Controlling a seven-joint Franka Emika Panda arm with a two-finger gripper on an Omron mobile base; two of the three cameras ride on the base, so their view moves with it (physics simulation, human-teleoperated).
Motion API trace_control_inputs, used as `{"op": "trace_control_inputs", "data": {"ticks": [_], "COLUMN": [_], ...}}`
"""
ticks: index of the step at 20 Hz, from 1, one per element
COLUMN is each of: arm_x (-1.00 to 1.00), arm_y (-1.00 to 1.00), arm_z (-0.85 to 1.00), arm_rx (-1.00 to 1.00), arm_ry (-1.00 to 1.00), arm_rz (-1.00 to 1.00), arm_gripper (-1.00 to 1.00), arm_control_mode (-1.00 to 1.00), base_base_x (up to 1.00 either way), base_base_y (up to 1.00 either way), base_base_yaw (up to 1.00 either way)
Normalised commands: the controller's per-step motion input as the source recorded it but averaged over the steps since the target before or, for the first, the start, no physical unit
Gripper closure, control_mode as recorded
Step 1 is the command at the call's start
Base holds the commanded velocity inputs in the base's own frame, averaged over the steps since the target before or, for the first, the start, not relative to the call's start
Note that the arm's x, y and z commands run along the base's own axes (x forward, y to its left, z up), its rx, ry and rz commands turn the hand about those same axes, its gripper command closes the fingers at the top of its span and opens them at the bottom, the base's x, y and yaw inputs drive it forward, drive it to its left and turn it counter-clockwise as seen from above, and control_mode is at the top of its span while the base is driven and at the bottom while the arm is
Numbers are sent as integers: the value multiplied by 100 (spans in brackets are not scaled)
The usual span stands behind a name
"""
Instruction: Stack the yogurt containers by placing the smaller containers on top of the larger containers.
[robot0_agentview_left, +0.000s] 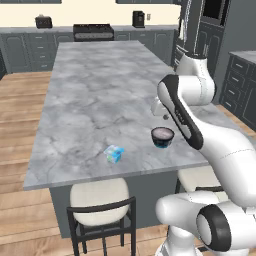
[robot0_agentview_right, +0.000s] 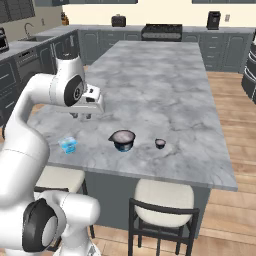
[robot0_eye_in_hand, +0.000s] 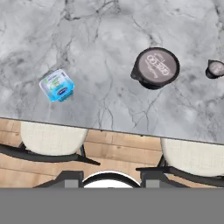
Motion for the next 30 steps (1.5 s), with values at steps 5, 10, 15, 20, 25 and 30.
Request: {"op": "trace_control_inputs", "data": {"ticks": [5,10,15,20,25,30], "arm_x": [-13,-22,-17,-20,-24,-18], "arm_y": [1,0,4,17,27,30], "arm_z": [0,-1,-8,-22,-27,-19], "arm_rx": [-1,-6,-8,-2,0,-6], "arm_ry": [0,0,0,0,0,0], "arm_rz": [0,3,4,8,11,14], "arm_gripper": [-100,-100,-100,-100,-100,-100], "arm_control_mode": [-100,-100,-100,-100,-100,-100], "base_base_x": [0,0,0,0,0,0], "base_base_y": [0,0,0,0,0,0], "base_base_yaw": [0,0,0,0,0,0]}}
